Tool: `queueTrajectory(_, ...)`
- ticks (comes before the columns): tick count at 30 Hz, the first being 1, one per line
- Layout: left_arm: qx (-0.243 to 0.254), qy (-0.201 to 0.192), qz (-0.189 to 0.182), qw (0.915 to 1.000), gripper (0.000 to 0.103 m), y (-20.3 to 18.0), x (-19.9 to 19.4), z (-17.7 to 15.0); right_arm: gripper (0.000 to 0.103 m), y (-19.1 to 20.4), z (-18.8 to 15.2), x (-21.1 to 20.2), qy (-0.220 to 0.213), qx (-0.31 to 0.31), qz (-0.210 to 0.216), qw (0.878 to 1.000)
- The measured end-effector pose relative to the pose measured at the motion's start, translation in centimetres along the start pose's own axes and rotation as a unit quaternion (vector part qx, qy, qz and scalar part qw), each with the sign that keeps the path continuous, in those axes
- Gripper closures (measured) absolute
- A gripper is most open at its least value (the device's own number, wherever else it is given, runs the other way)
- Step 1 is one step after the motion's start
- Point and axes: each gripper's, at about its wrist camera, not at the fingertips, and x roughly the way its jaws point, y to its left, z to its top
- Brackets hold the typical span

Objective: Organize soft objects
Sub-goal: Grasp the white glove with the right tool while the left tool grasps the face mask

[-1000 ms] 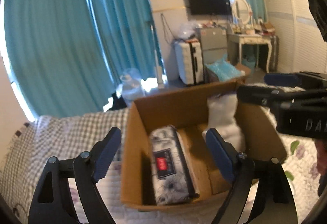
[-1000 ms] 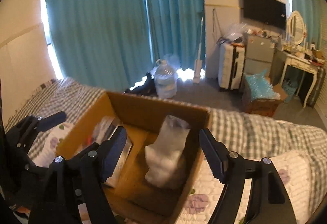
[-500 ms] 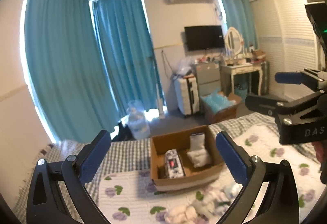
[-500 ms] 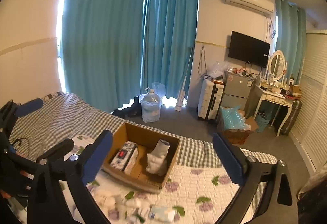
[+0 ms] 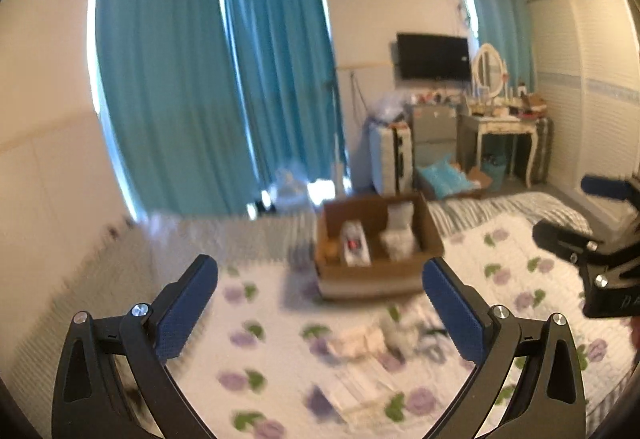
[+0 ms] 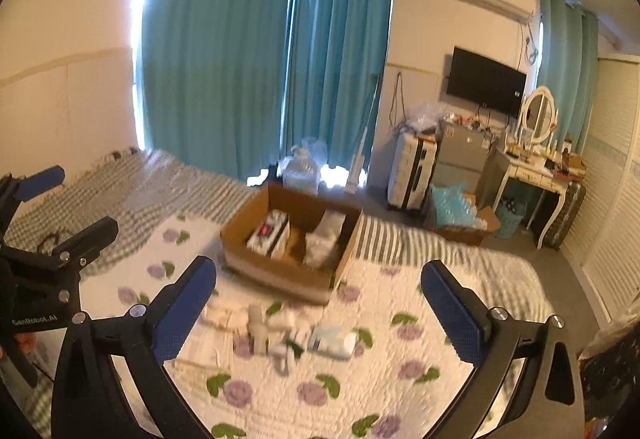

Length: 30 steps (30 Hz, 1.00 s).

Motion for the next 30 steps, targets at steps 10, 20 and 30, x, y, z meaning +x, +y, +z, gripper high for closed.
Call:
queueTrajectory(10, -0.041, 0.129, 0.010, 0.9907, 0.000, -1.3, 9.7, -10.4, 0.000, 0.8, -9.2, 12.0, 0.095, 0.006, 0.020, 0.995)
queueTrajectory(20, -0.026, 0.250, -0.001, 0.9679, 0.000, -3.0, 16.3, -18.0, 0.020, 1.8, -15.5, 20.9, 0.171, 0.022, 0.054, 0.983)
queueTrajectory(30, -0.042, 0.252, -0.044, 0.9657, 0.021, -3.1, 15.9, -18.7, 0.058, 2.6, -18.3, 25.0, 0.220, 0.021, 0.065, 0.973)
